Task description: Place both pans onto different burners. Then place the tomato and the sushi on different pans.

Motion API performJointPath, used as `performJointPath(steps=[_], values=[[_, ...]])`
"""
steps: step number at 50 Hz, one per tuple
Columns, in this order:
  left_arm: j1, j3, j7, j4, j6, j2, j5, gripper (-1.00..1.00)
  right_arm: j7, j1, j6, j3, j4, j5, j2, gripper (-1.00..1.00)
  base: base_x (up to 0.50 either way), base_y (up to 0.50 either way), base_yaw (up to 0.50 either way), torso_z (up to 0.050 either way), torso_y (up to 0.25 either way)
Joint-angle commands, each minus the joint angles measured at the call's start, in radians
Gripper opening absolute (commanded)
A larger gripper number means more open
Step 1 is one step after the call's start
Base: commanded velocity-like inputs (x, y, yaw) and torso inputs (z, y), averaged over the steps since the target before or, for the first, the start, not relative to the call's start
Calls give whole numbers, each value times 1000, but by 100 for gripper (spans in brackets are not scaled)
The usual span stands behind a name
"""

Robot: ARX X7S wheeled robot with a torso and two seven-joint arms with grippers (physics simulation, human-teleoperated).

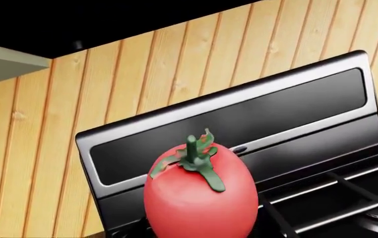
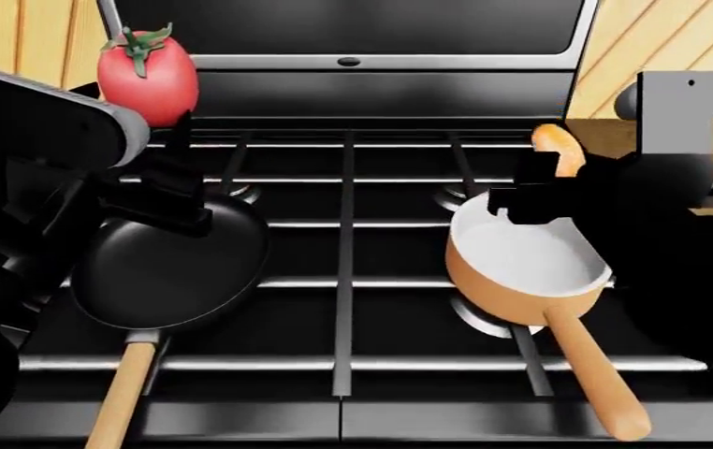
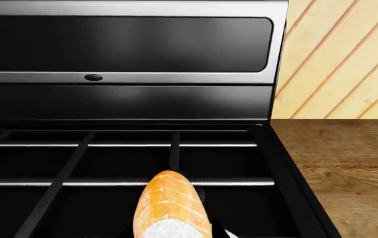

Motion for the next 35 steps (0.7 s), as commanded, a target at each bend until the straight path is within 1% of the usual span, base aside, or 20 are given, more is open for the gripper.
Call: performJointPath(steps=[1,24,35], values=[[-2,-8,-5,-3,10,4,-7,-100,-25,-46,-12,-9,14,-36,3,-100,0,0,0,0,0],[22,-10,-5,1,25,-10,-1,-100,-48,-118,-52,-17,13,-69,-2,-100,0,0,0,0,0],[30,-12,-5,4,28,-15,2,-100,-70,-140,-66,-25,60,-95,-8,-100,0,0,0,0,0]])
